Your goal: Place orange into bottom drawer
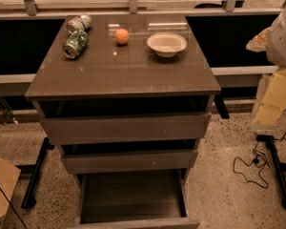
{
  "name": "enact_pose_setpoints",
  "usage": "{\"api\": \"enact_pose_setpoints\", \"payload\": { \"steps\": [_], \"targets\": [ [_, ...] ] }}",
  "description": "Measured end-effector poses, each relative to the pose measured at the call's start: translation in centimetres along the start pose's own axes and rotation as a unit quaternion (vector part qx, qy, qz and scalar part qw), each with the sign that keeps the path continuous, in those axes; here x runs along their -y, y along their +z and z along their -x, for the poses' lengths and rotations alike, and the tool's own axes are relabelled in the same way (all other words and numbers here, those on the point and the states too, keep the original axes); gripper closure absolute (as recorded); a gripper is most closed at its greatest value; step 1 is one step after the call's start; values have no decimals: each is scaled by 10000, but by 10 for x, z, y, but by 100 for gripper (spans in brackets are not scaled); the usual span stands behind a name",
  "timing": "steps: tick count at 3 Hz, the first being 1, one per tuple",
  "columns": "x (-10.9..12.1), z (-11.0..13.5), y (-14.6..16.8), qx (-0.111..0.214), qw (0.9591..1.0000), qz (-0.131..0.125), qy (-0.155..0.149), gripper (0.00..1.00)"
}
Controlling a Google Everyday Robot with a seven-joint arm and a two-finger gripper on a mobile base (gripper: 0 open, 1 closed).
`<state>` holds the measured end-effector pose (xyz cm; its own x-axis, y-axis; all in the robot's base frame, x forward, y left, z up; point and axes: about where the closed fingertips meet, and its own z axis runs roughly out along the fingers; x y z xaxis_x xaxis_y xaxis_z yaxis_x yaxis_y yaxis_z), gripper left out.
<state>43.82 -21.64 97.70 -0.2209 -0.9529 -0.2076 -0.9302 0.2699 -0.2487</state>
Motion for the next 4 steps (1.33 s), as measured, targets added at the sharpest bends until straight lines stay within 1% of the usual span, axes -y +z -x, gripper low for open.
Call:
{"api": "enact_pose_setpoints", "payload": {
  "steps": [1,2,3,4],
  "targets": [
    [0,0,0,0,10000,0,0,0],
    [15,18,10,255,9997,-24,42,0],
    [42,39,22,616,9980,-70,156,0],
    [83,71,36,1049,9944,-30,117,0]
  ]
}}
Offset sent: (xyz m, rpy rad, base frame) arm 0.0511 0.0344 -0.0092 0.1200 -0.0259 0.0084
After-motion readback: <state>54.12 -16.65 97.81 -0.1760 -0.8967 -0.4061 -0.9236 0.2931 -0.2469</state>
